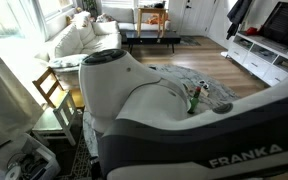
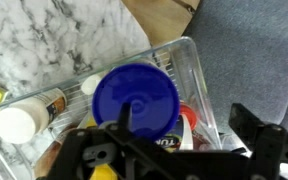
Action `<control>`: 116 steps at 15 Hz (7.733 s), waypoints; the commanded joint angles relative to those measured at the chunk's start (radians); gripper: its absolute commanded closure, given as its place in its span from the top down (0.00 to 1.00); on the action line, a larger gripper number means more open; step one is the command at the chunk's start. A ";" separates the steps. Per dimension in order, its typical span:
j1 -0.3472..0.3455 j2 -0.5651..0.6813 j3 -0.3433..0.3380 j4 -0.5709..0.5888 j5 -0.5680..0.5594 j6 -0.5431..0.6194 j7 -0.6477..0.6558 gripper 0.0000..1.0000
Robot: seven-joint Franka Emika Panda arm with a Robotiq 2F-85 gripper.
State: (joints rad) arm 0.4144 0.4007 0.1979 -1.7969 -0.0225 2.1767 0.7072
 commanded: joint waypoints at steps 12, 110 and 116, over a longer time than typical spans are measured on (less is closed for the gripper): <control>-0.034 -0.049 0.001 -0.101 0.051 -0.025 -0.199 1.00; -0.282 -0.367 -0.104 -0.142 0.060 -0.358 -0.419 0.71; -0.356 -0.321 -0.170 -0.192 0.043 -0.213 -0.423 0.71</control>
State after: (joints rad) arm 0.0807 0.0746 0.0444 -1.9454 0.0358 1.8923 0.2846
